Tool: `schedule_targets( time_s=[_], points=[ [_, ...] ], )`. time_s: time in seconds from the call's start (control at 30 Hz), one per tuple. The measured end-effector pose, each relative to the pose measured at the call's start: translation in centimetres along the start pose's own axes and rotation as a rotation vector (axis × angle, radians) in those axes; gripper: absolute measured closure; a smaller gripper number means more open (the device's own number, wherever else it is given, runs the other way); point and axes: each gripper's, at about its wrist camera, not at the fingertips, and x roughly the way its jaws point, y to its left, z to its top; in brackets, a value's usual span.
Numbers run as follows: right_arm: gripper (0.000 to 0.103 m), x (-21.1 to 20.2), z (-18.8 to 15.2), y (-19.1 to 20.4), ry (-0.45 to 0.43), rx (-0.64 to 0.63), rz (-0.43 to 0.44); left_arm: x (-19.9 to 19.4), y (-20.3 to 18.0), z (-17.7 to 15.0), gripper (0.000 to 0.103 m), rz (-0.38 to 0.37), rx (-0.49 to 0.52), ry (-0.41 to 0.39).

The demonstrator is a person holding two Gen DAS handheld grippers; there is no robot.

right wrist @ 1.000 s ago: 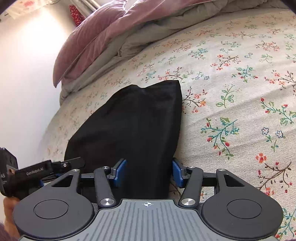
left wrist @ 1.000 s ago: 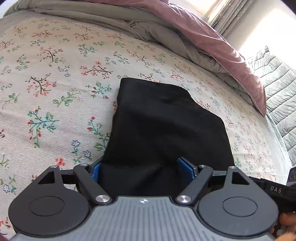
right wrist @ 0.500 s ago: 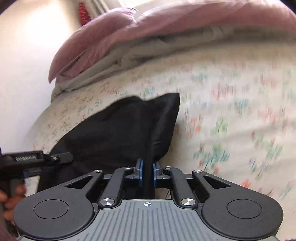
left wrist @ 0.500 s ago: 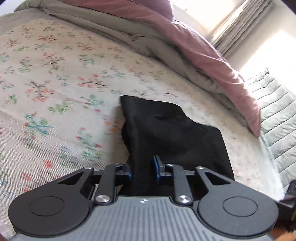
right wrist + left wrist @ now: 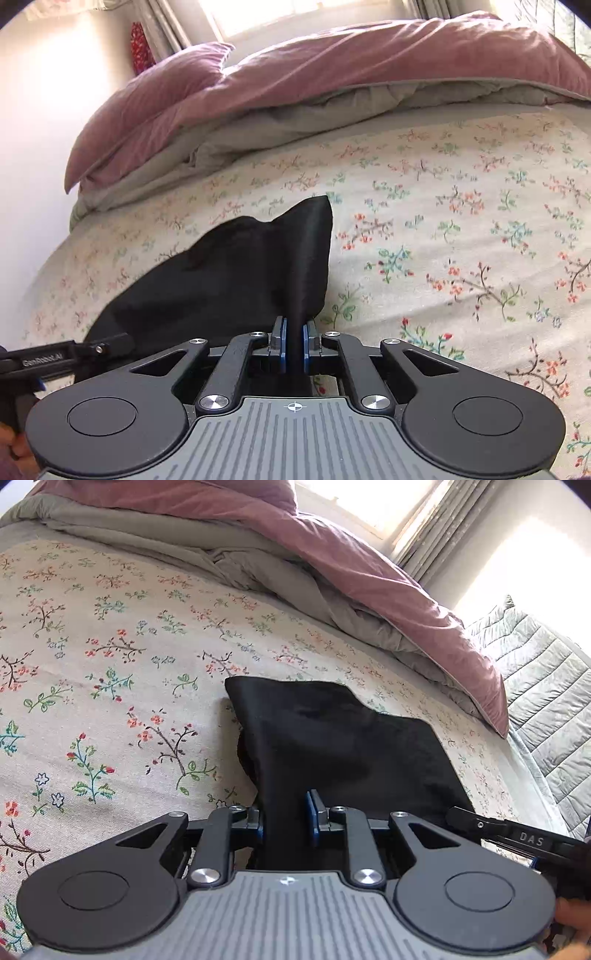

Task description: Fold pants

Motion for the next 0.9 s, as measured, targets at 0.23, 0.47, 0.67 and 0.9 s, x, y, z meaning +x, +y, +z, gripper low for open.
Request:
schedule_targets(
  time_s=[0.23, 0.47, 0.67, 0.9],
  points=[
    [0.096, -1.1, 0.2, -0.2, -0.041, 0.023, 0.015, 0.1, -0.2, -0.1, 0.056, 0.007, -0.005, -0.002],
    [0.081, 2.1, -1.0, -0.9, 0.053, 0.001, -0.103, -0.1, -0.9, -0.3, 0.034, 0.112, 0.066, 0.003],
    [0.073, 0.2, -0.5, -0.1, 0.023, 0.004, -0.141, -2.4, -0.5, 0.6, 0.031, 0.206, 0.076, -0.025],
    [0.071, -2.4, -0.5, 0.1, -0.010, 0.067, -0.106, -4.7, -3.1, -0.3, 0.031, 0.353, 0.197, -0.057]
  ],
)
